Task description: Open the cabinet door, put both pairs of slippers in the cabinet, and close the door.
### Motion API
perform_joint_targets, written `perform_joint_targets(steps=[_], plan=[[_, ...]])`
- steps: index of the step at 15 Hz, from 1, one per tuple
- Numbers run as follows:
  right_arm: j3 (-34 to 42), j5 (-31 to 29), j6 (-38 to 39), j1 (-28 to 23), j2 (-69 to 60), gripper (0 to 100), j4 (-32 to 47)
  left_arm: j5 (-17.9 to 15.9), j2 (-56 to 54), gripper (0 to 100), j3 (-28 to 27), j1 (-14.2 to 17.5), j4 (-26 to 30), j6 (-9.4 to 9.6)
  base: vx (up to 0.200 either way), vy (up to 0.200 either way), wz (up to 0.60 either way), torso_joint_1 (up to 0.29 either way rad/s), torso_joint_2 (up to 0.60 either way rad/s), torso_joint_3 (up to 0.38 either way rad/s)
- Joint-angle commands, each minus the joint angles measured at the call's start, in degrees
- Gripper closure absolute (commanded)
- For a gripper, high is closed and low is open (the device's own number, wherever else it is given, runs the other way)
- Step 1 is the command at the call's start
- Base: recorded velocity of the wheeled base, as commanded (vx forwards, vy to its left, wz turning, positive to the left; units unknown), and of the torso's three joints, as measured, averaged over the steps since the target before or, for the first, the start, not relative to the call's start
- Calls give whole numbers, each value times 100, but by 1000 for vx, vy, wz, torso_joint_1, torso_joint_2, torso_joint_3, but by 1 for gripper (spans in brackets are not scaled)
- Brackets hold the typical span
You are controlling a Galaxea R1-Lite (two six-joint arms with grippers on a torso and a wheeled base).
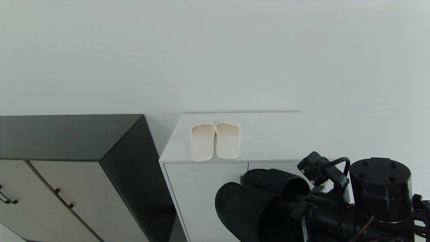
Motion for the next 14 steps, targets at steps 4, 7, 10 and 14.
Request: perform_joint_targets(steps=[4,7,10,14], plan=[[31,-2,-7,8,17,100,-3,7,0,0,0,1,-2,-5,0,0,0,-163,380,204],[57,-2,-7,-1,17,100,-3,7,0,0,0,1,-2,-5,0,0,0,-194,448,255],[75,7,-7,8,17,100,-3,7,0,0,0,1,-2,-5,0,0,0,-224,549,307],[93,-2,-7,8,17,100,-3,16,0,0,0,1,-2,-13,0,0,0,-221,543,318]])
